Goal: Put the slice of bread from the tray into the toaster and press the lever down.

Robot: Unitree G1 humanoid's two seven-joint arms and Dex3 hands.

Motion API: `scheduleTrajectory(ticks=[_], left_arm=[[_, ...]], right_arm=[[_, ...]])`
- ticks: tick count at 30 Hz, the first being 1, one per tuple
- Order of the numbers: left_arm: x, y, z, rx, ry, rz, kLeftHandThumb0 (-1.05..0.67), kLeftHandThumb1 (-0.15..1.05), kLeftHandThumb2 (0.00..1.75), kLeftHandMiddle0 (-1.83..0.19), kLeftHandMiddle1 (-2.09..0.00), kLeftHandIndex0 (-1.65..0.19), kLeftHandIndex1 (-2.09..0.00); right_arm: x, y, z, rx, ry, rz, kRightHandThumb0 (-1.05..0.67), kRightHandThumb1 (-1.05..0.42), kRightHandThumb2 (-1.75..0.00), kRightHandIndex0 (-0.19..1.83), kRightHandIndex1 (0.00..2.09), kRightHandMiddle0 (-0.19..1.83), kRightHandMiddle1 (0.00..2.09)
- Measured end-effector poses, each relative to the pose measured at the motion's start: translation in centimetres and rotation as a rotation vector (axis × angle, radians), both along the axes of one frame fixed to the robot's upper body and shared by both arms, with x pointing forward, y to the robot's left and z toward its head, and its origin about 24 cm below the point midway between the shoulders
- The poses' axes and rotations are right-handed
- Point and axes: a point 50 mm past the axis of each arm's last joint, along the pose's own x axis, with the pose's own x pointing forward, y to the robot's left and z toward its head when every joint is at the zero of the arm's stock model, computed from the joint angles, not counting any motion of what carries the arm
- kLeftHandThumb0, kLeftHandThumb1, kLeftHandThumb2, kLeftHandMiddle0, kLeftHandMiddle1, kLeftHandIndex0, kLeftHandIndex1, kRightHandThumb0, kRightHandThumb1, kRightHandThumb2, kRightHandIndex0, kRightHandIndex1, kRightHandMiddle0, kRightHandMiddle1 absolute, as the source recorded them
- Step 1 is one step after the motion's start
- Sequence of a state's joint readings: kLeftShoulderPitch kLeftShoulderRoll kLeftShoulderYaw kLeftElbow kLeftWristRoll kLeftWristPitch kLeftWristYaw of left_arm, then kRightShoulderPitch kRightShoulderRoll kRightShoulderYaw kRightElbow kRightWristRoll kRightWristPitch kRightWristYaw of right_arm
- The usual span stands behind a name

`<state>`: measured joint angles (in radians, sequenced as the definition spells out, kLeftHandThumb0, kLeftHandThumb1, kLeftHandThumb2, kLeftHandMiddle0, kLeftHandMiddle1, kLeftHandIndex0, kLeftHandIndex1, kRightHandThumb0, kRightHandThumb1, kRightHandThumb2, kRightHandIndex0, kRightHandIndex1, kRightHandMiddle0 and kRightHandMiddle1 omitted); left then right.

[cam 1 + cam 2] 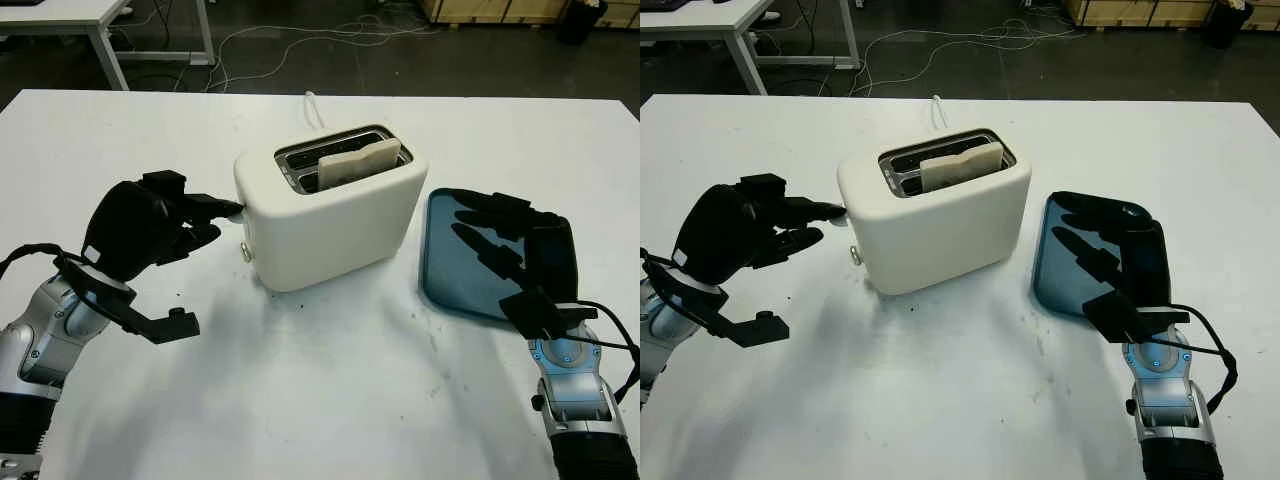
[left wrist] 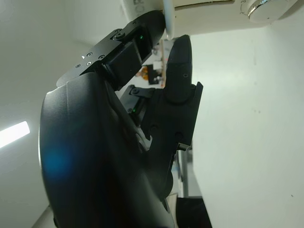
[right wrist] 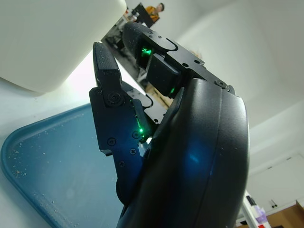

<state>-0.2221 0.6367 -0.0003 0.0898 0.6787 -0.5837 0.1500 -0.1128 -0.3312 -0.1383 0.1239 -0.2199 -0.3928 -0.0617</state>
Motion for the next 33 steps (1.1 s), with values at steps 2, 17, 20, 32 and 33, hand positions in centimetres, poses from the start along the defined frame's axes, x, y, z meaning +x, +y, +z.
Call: scheduleTrajectory(ticks=[2, 17, 20, 32, 33], left_arm=[[0.1, 0.0, 0.0, -0.006, -0.005, 0.0, -0.29, 0.92, 0.27, -0.73, -1.56, -0.96, -0.06], [0.3, -0.1, -1.3, -0.025, 0.027, 0.005, -0.29, 0.92, 0.24, -0.72, -1.58, -0.98, -0.05], [0.3, -0.3, -1.6, -0.026, 0.038, -0.003, -0.3, 0.92, 0.22, -0.73, -1.61, -0.99, -0.05], [0.6, -0.5, -4.0, -0.015, 0.167, 0.004, -0.33, 0.92, 0.26, -0.78, -1.42, -1.09, -0.09], [0.7, -0.6, -4.0, -0.013, 0.168, 0.002, -0.33, 0.92, 0.27, -0.78, -1.42, -1.09, -0.09]], right_arm=[[0.0, 0.0, 0.0, 0.0, 0.0, 0.0, -0.35, -0.92, -0.1, 0.96, 0.21, 0.93, 0.0], [-0.2, -0.1, 0.1, -0.001, -0.005, -0.002, -0.37, -0.92, -0.11, 0.96, 0.22, 0.93, 0.0], [-0.2, -0.1, 0.1, -0.001, -0.006, -0.002, -0.37, -0.92, -0.11, 0.96, 0.22, 0.93, 0.0], [-0.2, -0.1, 0.0, 0.0, -0.002, -0.005, -0.37, -0.92, -0.1, 0.96, 0.22, 0.94, 0.0], [-0.2, -0.1, 0.0, -0.001, -0.002, -0.005, -0.37, -0.92, -0.1, 0.96, 0.23, 0.94, 0.0]])
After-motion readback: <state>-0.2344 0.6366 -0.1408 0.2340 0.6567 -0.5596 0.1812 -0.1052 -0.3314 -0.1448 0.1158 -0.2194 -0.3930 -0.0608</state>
